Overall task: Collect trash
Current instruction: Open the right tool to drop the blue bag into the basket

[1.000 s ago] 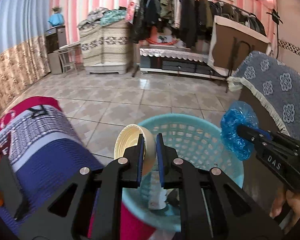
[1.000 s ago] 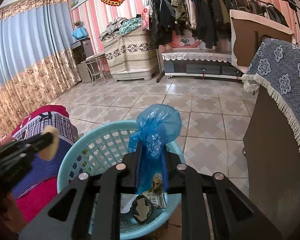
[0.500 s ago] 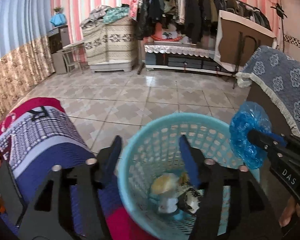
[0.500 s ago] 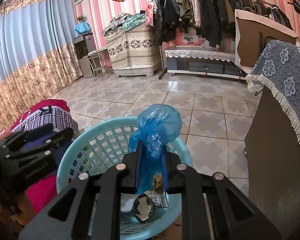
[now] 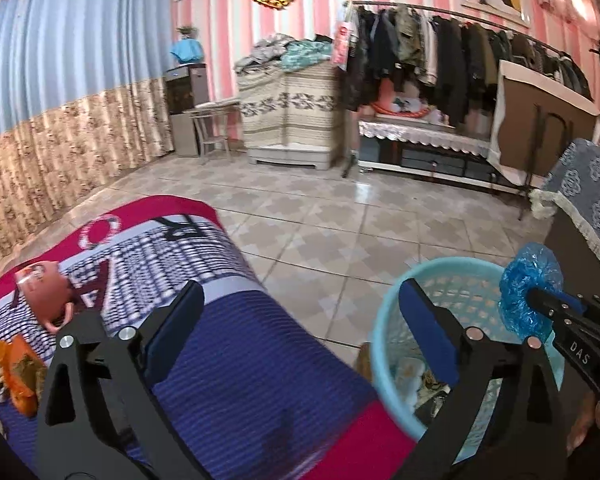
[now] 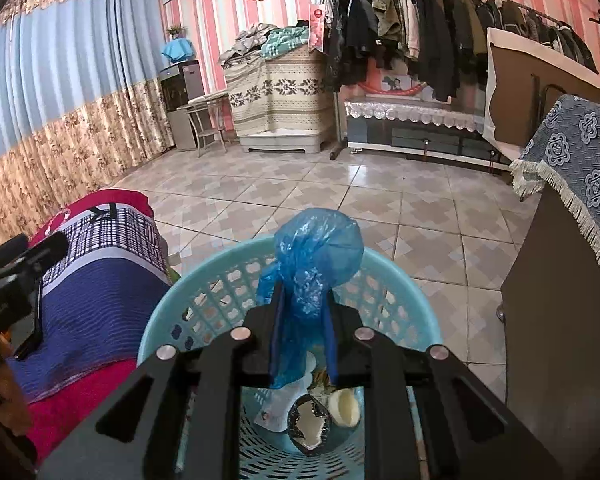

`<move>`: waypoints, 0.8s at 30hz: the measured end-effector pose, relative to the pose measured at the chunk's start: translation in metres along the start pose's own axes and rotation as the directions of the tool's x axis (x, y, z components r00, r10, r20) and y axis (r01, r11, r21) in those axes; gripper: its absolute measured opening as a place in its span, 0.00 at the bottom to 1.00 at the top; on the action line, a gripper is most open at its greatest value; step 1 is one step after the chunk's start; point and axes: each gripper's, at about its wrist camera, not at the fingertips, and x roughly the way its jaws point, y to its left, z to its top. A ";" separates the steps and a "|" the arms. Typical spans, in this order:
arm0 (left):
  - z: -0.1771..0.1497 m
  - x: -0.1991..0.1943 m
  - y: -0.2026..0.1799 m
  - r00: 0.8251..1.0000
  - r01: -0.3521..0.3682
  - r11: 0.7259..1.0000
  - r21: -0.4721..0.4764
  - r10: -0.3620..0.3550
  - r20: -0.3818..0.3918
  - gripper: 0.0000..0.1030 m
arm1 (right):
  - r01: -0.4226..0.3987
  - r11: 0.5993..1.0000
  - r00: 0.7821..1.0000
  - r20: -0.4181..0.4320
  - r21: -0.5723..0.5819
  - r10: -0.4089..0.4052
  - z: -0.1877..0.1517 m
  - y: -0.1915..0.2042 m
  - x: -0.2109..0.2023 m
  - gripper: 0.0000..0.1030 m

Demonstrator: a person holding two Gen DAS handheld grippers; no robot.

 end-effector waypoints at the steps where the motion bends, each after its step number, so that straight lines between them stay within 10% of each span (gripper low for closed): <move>1: 0.000 -0.002 0.004 1.000 -0.010 1.000 -0.003 0.010 0.005 0.94 | 0.005 1.000 1.000 -0.001 0.003 -0.005 0.001 0.002 0.000 0.23; 3: -0.003 -0.008 0.012 1.000 -0.025 1.000 -0.009 0.025 0.012 0.94 | 0.002 1.000 1.000 0.004 0.007 -0.003 0.002 0.004 0.000 0.46; 12: -0.009 -0.029 0.050 0.997 -0.075 0.995 -0.060 0.076 0.018 0.95 | 0.013 1.000 0.999 0.053 -0.001 -0.013 0.009 0.012 -0.013 0.83; 24: -0.027 -0.064 0.107 0.985 -0.167 0.979 -0.117 0.170 0.017 0.95 | 0.016 0.998 0.997 0.082 -0.063 -0.010 0.013 0.042 -0.023 0.94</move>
